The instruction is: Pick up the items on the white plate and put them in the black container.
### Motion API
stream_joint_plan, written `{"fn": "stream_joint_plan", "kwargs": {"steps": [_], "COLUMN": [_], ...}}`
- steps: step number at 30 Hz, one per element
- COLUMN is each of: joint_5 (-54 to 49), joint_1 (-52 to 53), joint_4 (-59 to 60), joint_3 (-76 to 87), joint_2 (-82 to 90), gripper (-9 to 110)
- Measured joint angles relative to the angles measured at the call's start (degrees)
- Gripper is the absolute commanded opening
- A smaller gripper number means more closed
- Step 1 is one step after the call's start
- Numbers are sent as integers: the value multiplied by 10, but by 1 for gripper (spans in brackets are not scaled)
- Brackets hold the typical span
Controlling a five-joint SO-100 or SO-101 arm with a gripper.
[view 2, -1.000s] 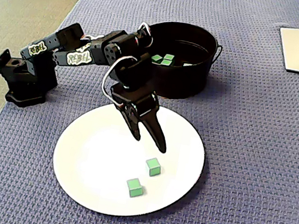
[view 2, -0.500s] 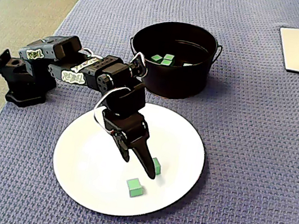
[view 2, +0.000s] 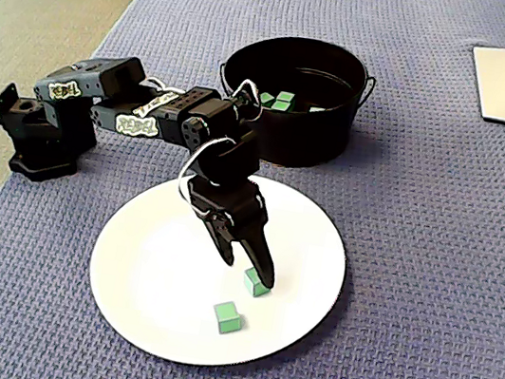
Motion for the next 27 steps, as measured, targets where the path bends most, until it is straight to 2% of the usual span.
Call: {"fn": "stream_joint_plan", "kwargs": {"steps": [8,14,22,27], "joint_5": [6,6,-1,-21], "joint_1": [-3,-3,-4,4], "joint_4": [-4,-4,-8,2], "joint_3": [0,2,76,149], "joint_2": [0,0,58,229], "gripper": [13,0,0,0]}}
